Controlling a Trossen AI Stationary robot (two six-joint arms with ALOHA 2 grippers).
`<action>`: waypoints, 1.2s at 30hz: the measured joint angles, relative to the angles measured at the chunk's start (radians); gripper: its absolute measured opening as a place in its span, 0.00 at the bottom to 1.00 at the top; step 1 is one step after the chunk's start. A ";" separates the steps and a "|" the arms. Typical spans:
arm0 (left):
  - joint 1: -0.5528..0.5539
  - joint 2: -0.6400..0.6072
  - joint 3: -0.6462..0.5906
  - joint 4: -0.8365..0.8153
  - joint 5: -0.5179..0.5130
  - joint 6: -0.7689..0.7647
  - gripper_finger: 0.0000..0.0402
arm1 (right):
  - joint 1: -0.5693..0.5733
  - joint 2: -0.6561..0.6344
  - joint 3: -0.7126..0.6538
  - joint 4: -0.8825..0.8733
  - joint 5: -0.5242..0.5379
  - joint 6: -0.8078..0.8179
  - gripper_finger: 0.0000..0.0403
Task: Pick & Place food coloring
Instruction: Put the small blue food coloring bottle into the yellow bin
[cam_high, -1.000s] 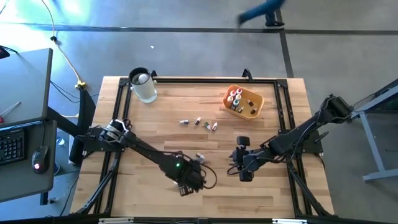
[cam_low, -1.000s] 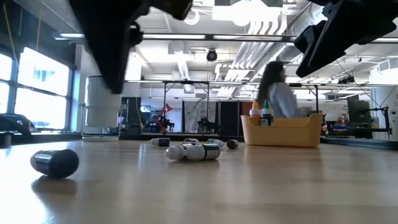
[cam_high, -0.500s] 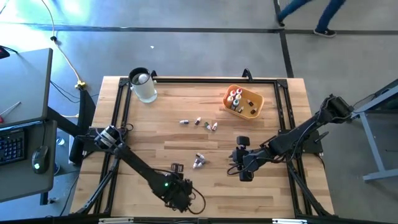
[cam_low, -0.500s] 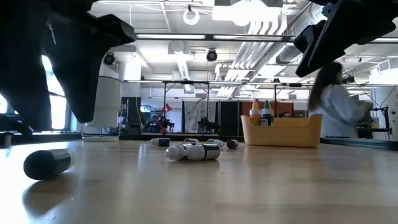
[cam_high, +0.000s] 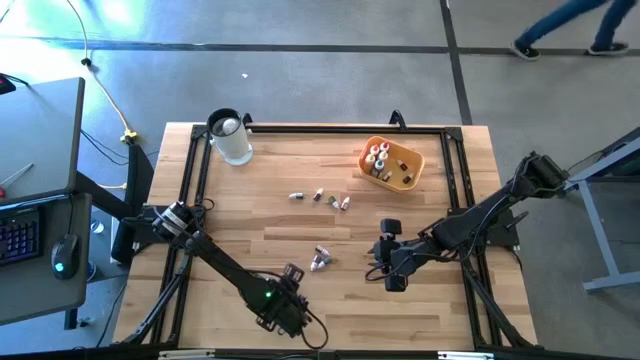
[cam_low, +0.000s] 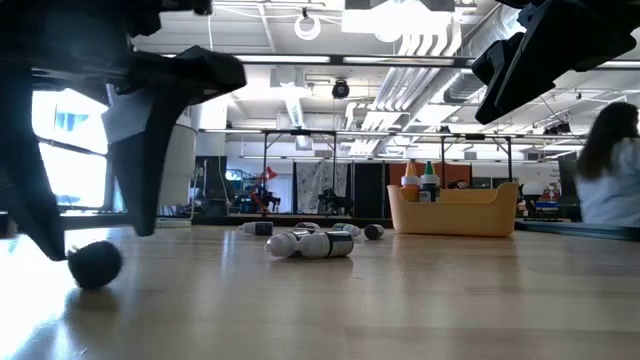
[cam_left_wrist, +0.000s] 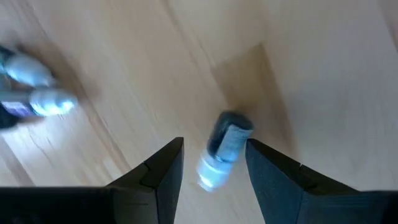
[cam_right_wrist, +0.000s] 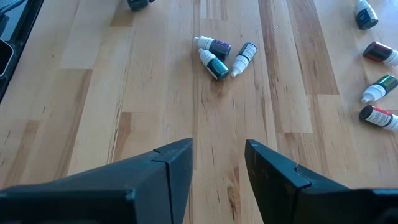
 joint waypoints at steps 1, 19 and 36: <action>0.000 0.000 0.000 0.011 -0.009 0.016 0.42 | 0.000 0.000 0.000 0.000 0.000 0.000 0.35; 0.036 0.012 0.000 0.060 0.089 -0.107 0.42 | 0.000 0.000 0.000 0.006 -0.001 -0.001 0.35; 0.035 0.022 0.001 0.062 0.142 -0.184 0.42 | 0.000 0.000 0.000 0.006 -0.007 -0.001 0.35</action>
